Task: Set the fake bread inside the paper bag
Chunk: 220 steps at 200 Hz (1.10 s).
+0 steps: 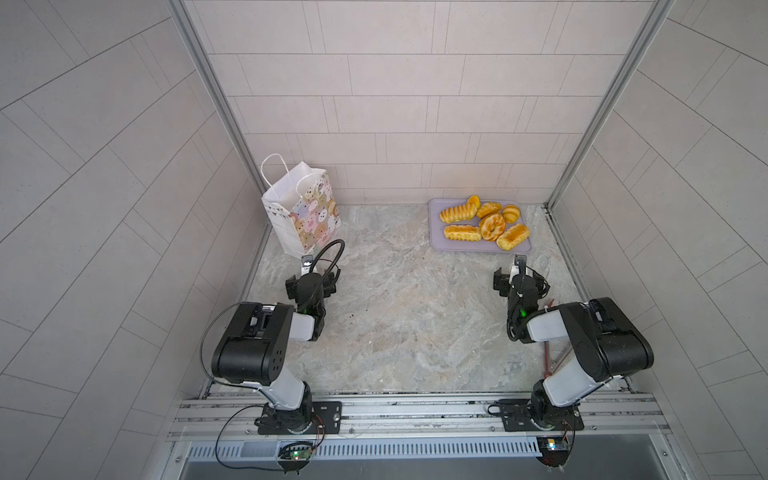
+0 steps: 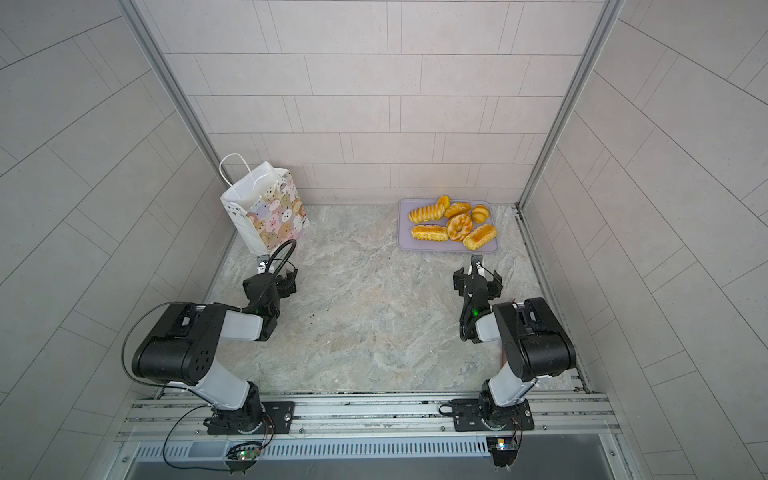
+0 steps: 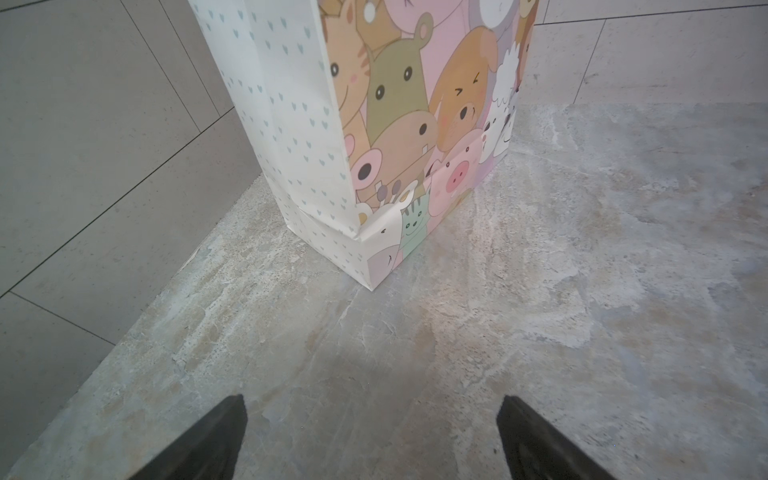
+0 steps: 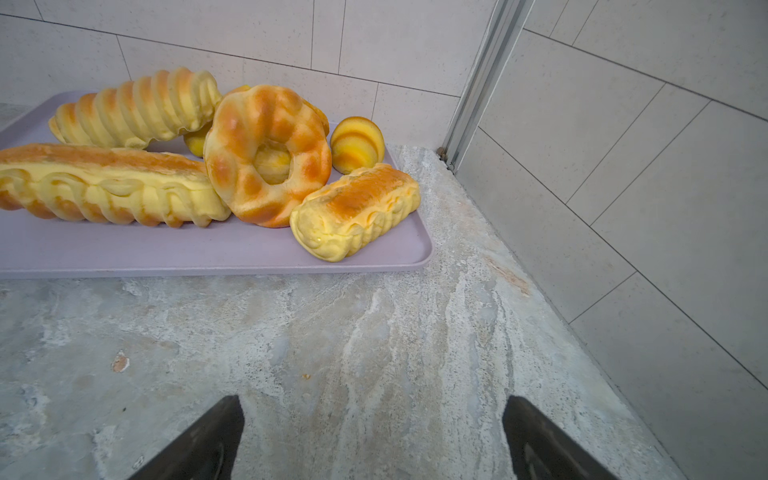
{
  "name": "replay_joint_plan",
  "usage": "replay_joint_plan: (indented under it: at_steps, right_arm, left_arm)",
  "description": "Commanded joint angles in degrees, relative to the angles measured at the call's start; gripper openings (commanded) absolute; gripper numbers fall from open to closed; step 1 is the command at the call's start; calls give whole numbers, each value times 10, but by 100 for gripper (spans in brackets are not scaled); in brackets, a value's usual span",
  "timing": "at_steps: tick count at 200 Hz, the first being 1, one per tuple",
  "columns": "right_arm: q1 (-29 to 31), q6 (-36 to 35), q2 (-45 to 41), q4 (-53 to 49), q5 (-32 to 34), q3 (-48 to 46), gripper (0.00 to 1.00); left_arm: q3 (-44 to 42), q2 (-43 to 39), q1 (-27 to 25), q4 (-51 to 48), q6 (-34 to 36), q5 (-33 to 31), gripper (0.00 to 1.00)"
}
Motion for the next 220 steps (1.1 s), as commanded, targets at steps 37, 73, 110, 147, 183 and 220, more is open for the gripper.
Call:
replay_joint_plan:
  at_steps: [37,73,110,147,183,220]
  right_arm:
    - [2,-7,-5,3,-1,0,99]
    - [2,-7,-5,4,-1,0,99]
    - [2,-6,-5,3,-1,0,99]
    - [1,-4,-5,0,-1,2,99]
    - [0,9,-43,-9,26,-11,99]
    - [0,19,-192,-124,37,-9,99]
  left_arm:
    - [11,-5,0,12,7,4,100]
    - [12,-4,0,11,7,3,100]
    - [11,-5,-1,11,7,4,100]
    - [12,-6,0,7,4,5,100]
    - [-2,-36,-1,10,-3,-20,100]
    - [39,-119,0,-128,-13,-53,100]
